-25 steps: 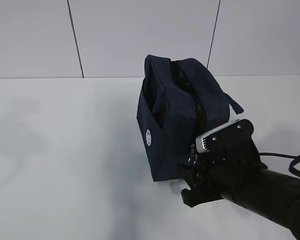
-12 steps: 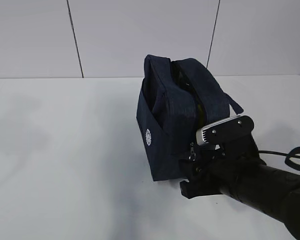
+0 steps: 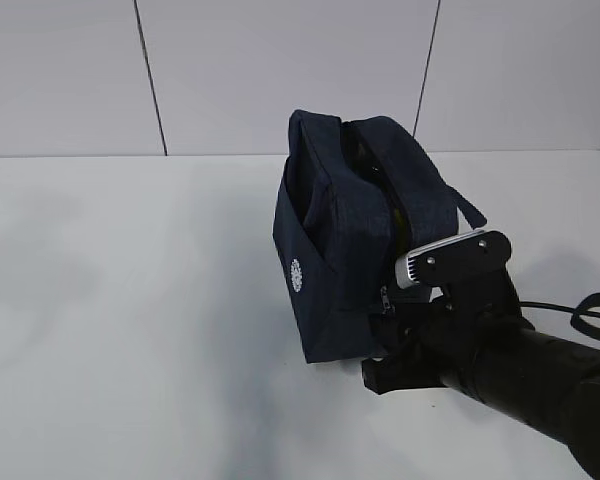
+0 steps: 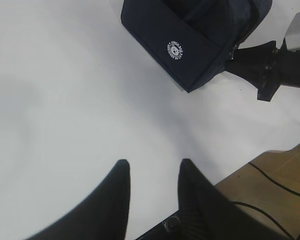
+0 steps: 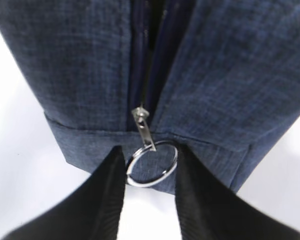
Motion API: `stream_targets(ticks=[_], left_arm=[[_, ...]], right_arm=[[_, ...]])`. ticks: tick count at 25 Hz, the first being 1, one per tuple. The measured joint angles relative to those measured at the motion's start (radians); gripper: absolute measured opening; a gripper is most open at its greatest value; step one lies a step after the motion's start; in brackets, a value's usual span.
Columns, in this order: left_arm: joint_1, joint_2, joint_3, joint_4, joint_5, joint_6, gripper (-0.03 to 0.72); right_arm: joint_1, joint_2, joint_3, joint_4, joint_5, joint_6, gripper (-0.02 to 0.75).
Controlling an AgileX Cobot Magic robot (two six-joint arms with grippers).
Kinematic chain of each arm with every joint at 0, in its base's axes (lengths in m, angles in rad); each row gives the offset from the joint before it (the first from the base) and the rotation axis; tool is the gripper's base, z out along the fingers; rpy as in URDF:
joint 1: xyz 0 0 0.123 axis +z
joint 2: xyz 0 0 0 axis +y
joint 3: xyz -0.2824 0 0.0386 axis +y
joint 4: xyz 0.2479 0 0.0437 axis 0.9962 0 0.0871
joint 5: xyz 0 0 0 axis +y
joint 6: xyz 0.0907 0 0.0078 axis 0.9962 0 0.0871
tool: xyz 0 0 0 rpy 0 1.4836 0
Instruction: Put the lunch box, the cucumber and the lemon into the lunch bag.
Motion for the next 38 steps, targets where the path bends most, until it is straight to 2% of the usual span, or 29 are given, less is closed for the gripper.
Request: stream_targets(ticks=[12, 18, 26, 28, 38], left_arm=[[0.0, 0.0, 0.0, -0.001, 0.0, 0.0, 0.236], [0.0, 0.0, 0.0, -0.001, 0.0, 0.0, 0.236], [0.0, 0.0, 0.0, -0.001, -0.002, 0.0, 0.236], [0.0, 0.0, 0.0, -0.001, -0.002, 0.0, 0.236], [0.0, 0.0, 0.0, -0.001, -0.009, 0.0, 0.236]], right_arm=[[0.0, 0.0, -0.001, 0.0, 0.0, 0.0, 0.232], [0.0, 0.0, -0.001, 0.0, 0.0, 0.0, 0.099], [0.0, 0.0, -0.001, 0.0, 0.0, 0.0, 0.05], [0.0, 0.0, -0.001, 0.0, 0.0, 0.0, 0.008], [0.0, 0.0, -0.002, 0.001, 0.028, 0.0, 0.008]])
